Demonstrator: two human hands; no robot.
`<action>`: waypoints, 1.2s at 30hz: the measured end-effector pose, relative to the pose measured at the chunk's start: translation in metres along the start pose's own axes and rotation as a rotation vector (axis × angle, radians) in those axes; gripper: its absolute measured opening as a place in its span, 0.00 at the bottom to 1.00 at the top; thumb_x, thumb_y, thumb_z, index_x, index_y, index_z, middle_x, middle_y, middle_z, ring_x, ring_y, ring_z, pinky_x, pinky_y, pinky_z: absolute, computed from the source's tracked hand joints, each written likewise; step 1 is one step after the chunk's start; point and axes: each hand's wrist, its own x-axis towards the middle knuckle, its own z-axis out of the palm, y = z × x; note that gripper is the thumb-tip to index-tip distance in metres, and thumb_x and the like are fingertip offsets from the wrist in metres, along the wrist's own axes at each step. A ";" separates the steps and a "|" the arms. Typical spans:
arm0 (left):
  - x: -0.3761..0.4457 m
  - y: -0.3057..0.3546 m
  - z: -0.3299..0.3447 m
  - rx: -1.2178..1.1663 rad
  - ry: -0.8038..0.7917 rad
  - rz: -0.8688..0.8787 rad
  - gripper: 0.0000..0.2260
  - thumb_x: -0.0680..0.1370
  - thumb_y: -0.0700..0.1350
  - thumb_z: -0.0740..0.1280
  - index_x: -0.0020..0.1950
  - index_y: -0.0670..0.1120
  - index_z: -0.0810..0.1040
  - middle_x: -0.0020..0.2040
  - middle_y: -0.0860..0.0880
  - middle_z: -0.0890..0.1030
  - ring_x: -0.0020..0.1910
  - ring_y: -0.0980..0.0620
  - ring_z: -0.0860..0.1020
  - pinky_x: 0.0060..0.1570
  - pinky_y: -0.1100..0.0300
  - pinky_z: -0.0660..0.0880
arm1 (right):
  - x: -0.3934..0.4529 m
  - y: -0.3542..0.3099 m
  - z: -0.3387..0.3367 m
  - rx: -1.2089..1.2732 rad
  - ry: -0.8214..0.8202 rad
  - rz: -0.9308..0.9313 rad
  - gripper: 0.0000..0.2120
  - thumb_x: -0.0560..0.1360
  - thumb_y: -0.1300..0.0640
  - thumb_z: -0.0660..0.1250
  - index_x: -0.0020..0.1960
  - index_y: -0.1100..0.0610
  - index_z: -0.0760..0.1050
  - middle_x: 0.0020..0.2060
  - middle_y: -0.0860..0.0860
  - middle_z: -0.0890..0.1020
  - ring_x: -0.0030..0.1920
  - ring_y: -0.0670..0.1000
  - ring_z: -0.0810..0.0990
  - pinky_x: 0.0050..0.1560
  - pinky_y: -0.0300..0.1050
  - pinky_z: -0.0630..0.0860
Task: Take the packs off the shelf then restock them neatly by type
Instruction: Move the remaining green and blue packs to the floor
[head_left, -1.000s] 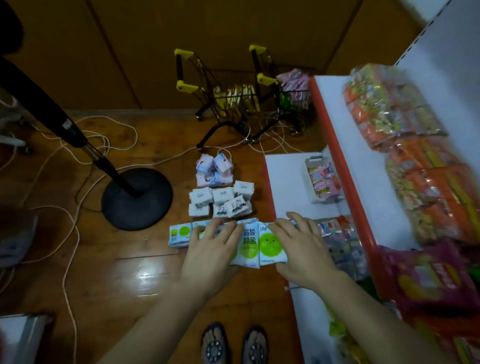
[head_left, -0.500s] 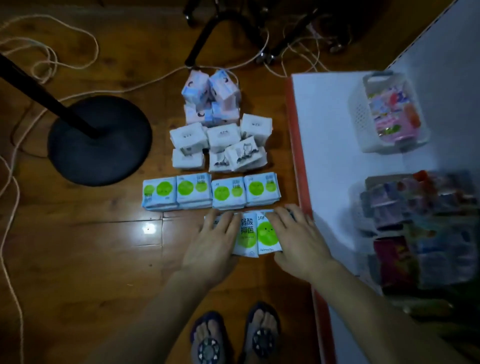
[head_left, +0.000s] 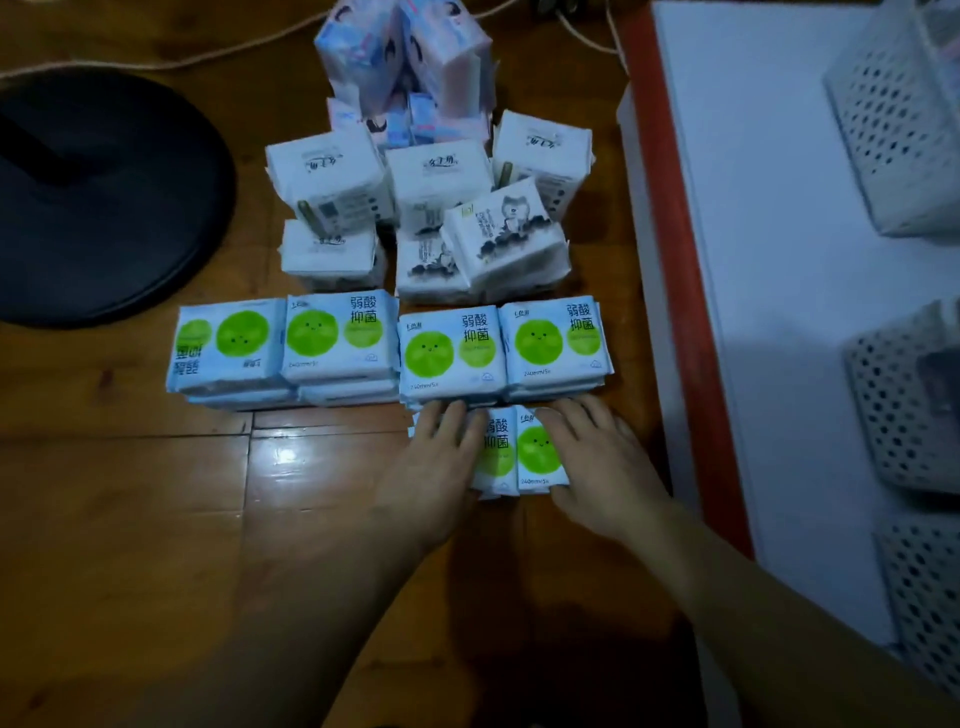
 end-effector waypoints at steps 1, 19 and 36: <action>0.003 -0.001 0.004 0.004 0.004 -0.001 0.39 0.72 0.54 0.71 0.78 0.44 0.58 0.71 0.43 0.63 0.72 0.39 0.60 0.66 0.44 0.71 | 0.003 0.003 0.005 0.000 -0.001 -0.001 0.40 0.64 0.52 0.74 0.73 0.55 0.66 0.68 0.54 0.71 0.71 0.60 0.67 0.63 0.59 0.73; -0.111 0.074 -0.201 0.078 0.122 -0.109 0.31 0.73 0.58 0.71 0.71 0.44 0.71 0.67 0.41 0.74 0.67 0.38 0.72 0.56 0.42 0.76 | -0.096 -0.065 -0.203 -0.050 0.070 -0.001 0.33 0.73 0.41 0.66 0.73 0.57 0.69 0.69 0.57 0.74 0.72 0.60 0.68 0.68 0.59 0.70; -0.267 0.184 -0.639 0.109 0.557 -0.138 0.27 0.80 0.59 0.61 0.76 0.47 0.66 0.74 0.45 0.70 0.74 0.41 0.65 0.70 0.41 0.65 | -0.259 -0.183 -0.626 -0.034 0.520 0.088 0.29 0.78 0.41 0.59 0.73 0.56 0.70 0.71 0.56 0.73 0.73 0.59 0.68 0.71 0.60 0.67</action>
